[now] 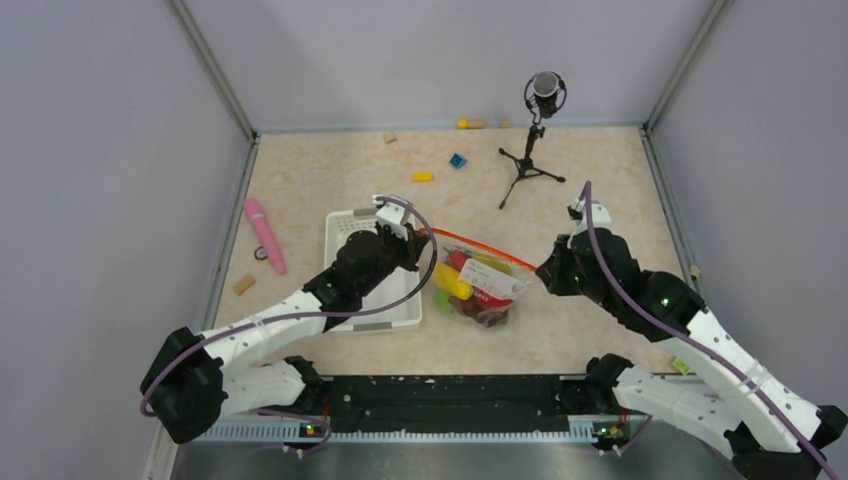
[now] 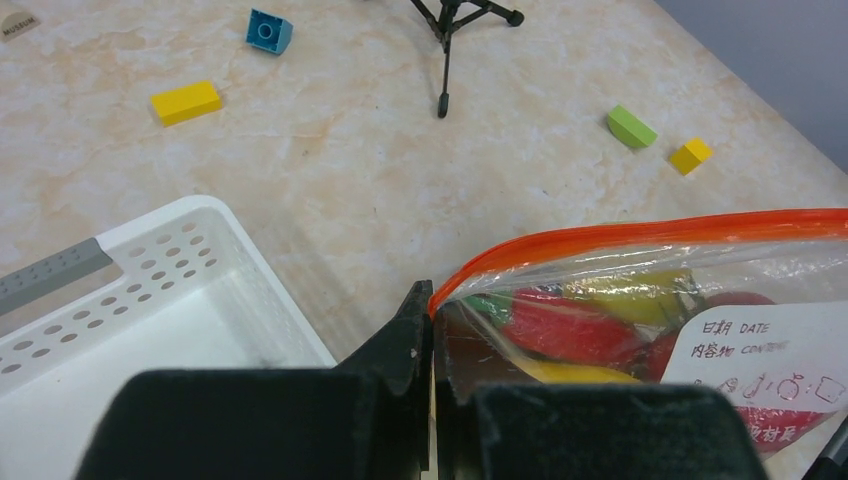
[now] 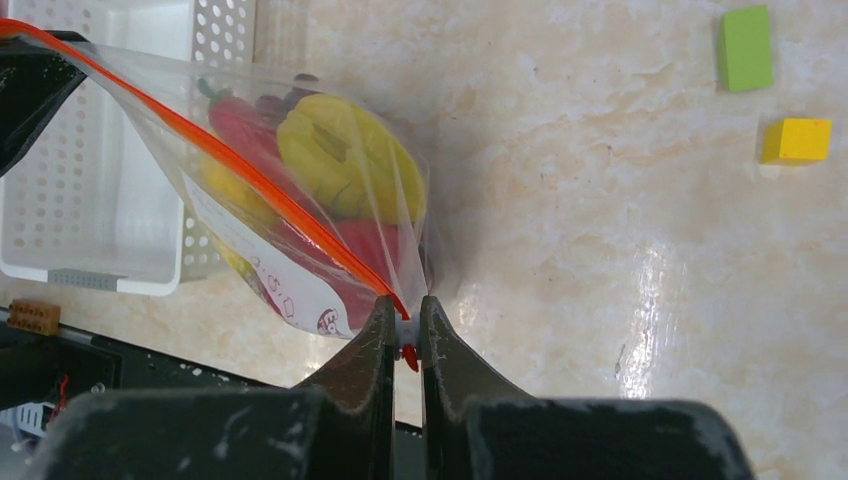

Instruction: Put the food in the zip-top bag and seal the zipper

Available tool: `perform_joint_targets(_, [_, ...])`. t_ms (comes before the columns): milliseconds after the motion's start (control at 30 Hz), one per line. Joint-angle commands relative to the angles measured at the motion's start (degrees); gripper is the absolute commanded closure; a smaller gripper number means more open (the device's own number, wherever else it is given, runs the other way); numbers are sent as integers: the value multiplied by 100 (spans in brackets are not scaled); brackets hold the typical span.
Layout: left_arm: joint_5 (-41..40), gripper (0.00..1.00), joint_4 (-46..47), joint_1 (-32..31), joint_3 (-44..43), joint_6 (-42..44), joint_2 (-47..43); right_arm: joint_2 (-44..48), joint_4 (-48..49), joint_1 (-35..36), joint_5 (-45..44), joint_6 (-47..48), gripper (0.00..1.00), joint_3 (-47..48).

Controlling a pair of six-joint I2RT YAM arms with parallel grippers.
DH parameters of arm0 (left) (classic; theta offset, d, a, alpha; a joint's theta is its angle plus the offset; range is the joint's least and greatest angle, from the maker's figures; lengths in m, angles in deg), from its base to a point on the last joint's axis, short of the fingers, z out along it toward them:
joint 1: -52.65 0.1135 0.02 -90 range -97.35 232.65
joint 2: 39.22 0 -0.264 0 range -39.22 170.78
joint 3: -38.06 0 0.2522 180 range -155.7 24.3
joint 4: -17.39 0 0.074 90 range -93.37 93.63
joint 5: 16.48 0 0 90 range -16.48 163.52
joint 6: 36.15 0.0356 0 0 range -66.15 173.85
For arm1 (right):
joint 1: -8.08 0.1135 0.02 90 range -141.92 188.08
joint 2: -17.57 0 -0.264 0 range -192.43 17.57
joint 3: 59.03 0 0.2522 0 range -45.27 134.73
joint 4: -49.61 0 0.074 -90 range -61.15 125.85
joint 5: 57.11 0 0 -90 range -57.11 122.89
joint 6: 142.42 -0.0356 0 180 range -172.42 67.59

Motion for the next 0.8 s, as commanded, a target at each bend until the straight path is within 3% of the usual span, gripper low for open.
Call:
perform_joint_targets(0, [-128, 100, 224, 262, -221, 204, 13, 139, -370, -121, -315, 88, 100, -141])
perform_joint_targets(167, [273, 97, 182, 255, -448, 242, 202, 59, -165, -123, -463, -182, 100, -320])
perform_joint_targets(233, [336, 66, -36, 260, -623, 204, 260, -14, -247, -121, -849, -417, 100, -315])
perform_joint_targets(333, [327, 9, -196, 258, -747, 112, 223, -159, -411, -142, -1469, -708, 100, -276])
perform_joint_targets(367, [301, 2, -211, 266, -745, 84, 164, -216, -457, -178, -1625, -786, 100, -259])
perform_joint_targets(567, [40, 2, -310, 262, -471, -94, -442, -631, -718, -595, -1952, -1103, 100, -334])
perform_joint_targets(767, [-981, 2, -824, 260, -273, -474, -965, -823, -1181, -918, -2040, -1595, 100, -725])
